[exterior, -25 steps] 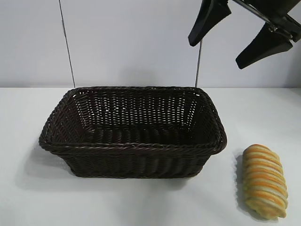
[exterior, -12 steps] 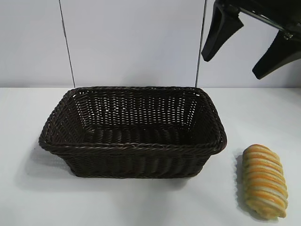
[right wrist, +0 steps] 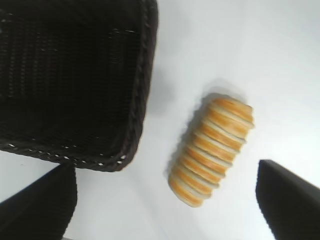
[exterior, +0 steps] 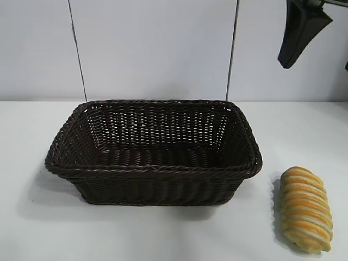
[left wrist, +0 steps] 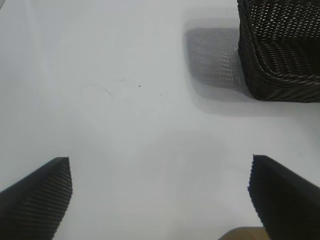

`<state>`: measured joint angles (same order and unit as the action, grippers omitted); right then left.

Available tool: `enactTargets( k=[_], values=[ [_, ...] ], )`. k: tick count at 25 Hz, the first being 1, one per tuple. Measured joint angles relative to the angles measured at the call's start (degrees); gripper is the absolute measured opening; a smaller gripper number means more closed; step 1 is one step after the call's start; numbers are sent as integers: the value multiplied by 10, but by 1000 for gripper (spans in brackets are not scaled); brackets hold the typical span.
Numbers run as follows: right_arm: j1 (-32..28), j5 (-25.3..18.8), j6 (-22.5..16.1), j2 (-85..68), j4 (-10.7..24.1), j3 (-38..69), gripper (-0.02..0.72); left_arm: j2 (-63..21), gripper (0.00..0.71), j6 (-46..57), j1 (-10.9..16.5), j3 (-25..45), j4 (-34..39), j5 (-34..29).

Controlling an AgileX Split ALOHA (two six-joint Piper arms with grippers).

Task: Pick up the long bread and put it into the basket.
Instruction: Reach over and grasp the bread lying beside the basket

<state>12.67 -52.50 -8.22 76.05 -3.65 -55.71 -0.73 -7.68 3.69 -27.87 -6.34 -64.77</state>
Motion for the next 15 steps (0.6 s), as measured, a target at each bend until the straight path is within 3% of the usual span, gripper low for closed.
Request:
enactTargets(
  k=[10, 15],
  values=[
    [0, 146, -13, -13, -8, 151, 695, 0, 694, -2, 0, 0, -1, 0],
    [0, 217, -50, -13, 14, 189, 695, 0, 694, -2, 0, 0, -1, 0]
  ],
)
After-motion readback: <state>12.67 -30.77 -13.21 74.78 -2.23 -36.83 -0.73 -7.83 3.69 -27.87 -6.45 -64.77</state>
